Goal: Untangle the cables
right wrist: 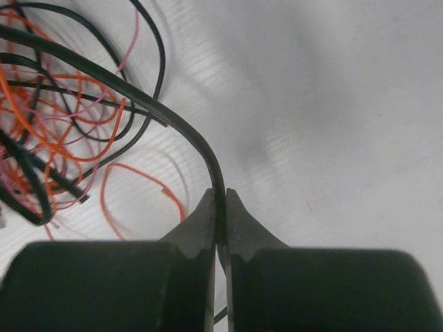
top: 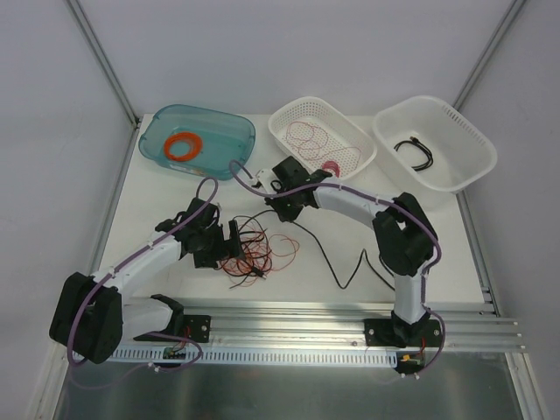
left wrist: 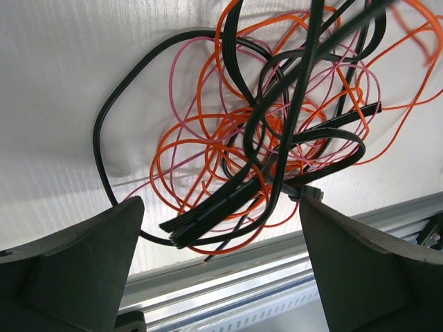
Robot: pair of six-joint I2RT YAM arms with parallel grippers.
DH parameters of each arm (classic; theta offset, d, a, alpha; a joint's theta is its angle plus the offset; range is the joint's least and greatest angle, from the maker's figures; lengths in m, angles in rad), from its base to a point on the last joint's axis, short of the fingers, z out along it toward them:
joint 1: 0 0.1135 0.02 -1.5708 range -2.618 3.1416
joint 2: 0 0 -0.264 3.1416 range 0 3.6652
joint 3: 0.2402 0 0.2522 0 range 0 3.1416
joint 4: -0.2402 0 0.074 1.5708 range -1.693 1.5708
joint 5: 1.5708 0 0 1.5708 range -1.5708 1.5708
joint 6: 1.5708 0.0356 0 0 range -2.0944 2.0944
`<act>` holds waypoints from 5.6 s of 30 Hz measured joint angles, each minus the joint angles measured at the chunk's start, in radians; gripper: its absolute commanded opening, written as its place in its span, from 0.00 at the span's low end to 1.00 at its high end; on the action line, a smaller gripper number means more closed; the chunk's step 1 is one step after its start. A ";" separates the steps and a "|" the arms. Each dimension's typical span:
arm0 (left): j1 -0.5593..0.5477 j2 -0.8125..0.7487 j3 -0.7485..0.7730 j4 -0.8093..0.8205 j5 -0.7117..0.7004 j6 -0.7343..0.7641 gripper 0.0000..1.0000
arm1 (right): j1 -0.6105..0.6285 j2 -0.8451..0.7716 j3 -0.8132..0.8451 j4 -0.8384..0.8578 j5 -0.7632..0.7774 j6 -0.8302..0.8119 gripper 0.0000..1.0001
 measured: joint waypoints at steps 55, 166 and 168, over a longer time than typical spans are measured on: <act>-0.325 -0.104 0.014 0.512 -0.001 0.088 0.94 | 0.018 -0.918 -0.541 0.532 0.236 0.728 0.01; -0.084 -0.435 0.099 -0.068 -0.689 0.327 0.99 | 0.171 -0.706 -0.706 -0.295 0.691 1.437 0.01; -0.084 -0.435 0.099 -0.068 -0.689 0.328 0.99 | 0.161 -0.760 -0.640 -0.345 0.747 1.399 0.01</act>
